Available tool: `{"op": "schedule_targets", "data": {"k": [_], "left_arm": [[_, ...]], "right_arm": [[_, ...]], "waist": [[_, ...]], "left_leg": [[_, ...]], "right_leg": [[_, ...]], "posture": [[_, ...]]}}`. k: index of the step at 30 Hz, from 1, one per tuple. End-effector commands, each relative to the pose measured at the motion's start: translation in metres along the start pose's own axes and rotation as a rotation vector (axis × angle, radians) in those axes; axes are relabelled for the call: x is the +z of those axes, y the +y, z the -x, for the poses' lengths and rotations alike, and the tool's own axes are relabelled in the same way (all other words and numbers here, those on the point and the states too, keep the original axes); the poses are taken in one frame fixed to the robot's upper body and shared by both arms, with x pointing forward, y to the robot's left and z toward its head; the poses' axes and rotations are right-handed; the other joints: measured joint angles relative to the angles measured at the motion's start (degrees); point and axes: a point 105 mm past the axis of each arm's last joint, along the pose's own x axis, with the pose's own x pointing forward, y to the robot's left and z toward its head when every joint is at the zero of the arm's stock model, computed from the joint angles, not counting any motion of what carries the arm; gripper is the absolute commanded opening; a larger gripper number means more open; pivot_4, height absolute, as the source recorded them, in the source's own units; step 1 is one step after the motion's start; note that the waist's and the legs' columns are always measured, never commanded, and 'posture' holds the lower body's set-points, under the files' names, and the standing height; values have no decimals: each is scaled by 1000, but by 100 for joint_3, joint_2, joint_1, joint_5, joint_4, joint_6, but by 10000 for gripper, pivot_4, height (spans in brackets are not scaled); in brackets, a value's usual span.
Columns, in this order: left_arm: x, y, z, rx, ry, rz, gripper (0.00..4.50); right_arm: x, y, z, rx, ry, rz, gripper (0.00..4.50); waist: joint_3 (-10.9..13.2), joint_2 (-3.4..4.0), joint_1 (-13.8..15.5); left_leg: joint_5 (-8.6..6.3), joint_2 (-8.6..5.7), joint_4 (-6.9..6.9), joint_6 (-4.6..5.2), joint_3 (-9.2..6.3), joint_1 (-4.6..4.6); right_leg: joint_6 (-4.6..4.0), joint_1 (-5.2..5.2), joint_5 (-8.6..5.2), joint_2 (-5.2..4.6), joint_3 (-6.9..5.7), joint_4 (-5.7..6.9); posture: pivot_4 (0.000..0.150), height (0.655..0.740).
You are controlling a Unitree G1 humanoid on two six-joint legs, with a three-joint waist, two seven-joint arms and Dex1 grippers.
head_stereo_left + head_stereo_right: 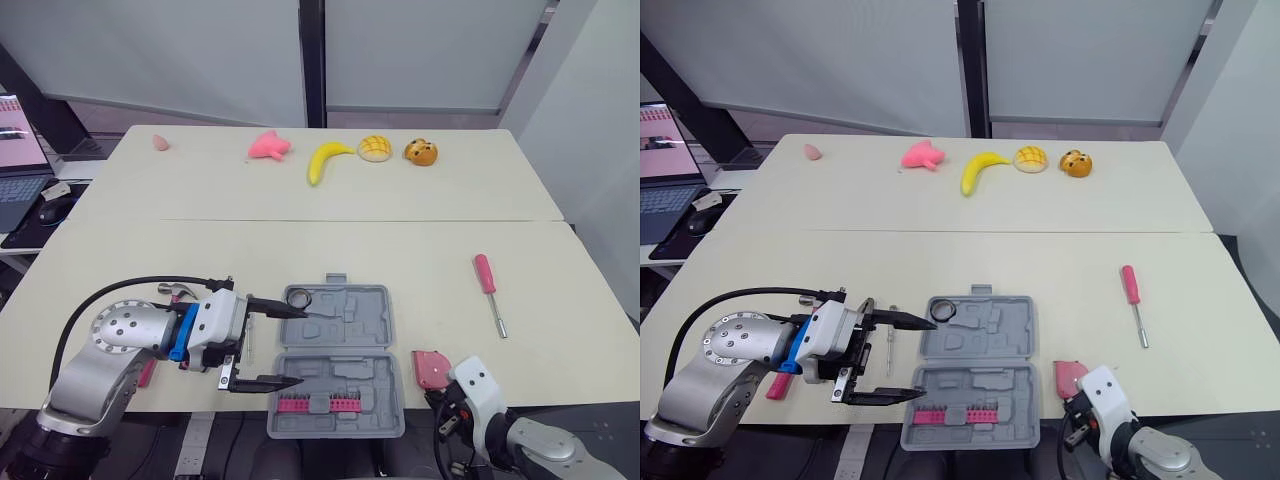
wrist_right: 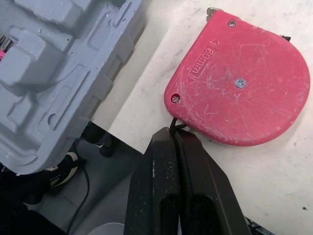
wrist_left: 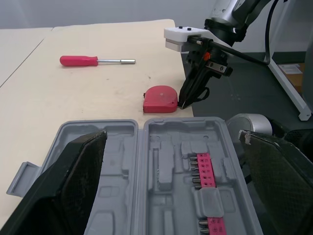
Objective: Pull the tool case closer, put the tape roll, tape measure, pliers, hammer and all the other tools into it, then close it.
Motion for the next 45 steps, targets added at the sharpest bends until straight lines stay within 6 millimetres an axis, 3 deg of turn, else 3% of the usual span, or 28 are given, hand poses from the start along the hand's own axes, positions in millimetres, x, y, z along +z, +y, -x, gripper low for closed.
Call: {"op": "schedule_targets", "data": {"k": [1,7,10,15,20,24,31,35,45], "left_arm": [[5,-2,0,-32,-10,-25,45000],[4,-1,0,-22,-7,-24,45000],[4,-1,0,-22,-5,-21,45000],[4,-1,2,-31,-1,-19,45000],[5,0,2,-36,6,-25,45000],[6,0,2,-38,10,-28,45000],[9,-2,2,-42,15,-31,45000],[9,-2,1,-44,19,-30,45000],[9,-2,1,-56,24,-30,45000]], "right_arm": [[2,3,3,13,-5,-45,136],[7,1,25,51,10,-11,13095],[9,-2,39,101,36,121,18842],[32,-13,59,253,-11,469,29274],[52,-36,52,331,-86,752,44923],[57,-43,39,392,-103,819,44923],[43,-57,15,456,-46,892,44923],[45,-64,3,444,-64,912,44923],[44,-72,-11,469,-43,924,44923]], "waist": [[0,0,1],[2,3,8],[1,2,8],[0,0,-2],[2,-1,0],[6,-1,3],[8,3,8],[11,8,8],[17,17,5]], "left_leg": [[0,0,0,0,0,0],[0,0,1,0,1,-3],[0,0,2,0,2,-3],[0,0,5,0,3,-1],[0,0,6,1,1,4],[-3,-1,11,4,1,10],[-3,-1,20,5,-2,15],[-3,-1,21,5,-2,20],[-4,-1,23,6,-3,23]], "right_leg": [[0,0,0,0,0,0],[1,0,0,0,1,-1],[3,0,1,-1,1,-4],[7,5,4,1,0,-8],[16,27,10,0,-4,-33],[19,44,12,-2,-4,-43],[18,51,13,-2,-5,-41],[12,55,17,-2,-5,-40],[-9,59,29,-2,-5,-39]], "posture": [[1500,7255],[1500,7255],[1500,7255],[1500,7255],[1500,7255],[1500,7255],[1500,7255],[1500,7255],[1500,7255]]}}
